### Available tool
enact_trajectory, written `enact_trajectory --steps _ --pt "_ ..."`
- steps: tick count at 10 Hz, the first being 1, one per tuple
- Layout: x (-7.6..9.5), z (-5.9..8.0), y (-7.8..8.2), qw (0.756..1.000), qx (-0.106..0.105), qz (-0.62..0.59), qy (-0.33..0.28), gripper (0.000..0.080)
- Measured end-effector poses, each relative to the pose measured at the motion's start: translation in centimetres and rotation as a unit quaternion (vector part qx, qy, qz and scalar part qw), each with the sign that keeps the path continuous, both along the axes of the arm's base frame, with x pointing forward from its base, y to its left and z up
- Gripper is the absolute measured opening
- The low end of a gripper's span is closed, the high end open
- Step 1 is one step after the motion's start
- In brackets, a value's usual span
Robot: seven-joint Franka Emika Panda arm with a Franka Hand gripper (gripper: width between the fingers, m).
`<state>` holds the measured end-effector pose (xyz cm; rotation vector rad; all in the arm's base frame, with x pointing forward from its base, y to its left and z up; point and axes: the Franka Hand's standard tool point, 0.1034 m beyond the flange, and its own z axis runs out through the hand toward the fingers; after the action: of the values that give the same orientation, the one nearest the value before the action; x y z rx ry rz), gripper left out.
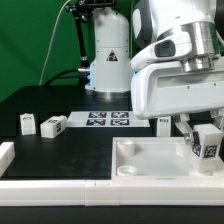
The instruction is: Assemble one leg
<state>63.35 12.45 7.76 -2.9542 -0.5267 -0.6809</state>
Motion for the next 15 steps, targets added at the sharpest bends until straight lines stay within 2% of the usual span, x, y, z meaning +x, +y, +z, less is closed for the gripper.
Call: enact_trajectory --steps 3,4,5,6,7,15 --pt "0.03 0.01 0.03 1.000 -0.006 0.003 -0.006 0.0293" --pt "0.03 0.02 0.03 1.000 -0.006 0.003 -0.006 0.0464" --pt "0.03 0.02 0.03 1.000 -0.006 0.003 -0.006 0.0583" --pt "0.03 0.02 0.03 1.000 -0.006 0.003 -0.006 0.0583" --pt "0.03 0.02 0.03 1.000 -0.006 0.003 -0.006 0.0634" --pt "-0.10 -0.10 0.09 1.000 -0.009 0.005 0.009 0.0649"
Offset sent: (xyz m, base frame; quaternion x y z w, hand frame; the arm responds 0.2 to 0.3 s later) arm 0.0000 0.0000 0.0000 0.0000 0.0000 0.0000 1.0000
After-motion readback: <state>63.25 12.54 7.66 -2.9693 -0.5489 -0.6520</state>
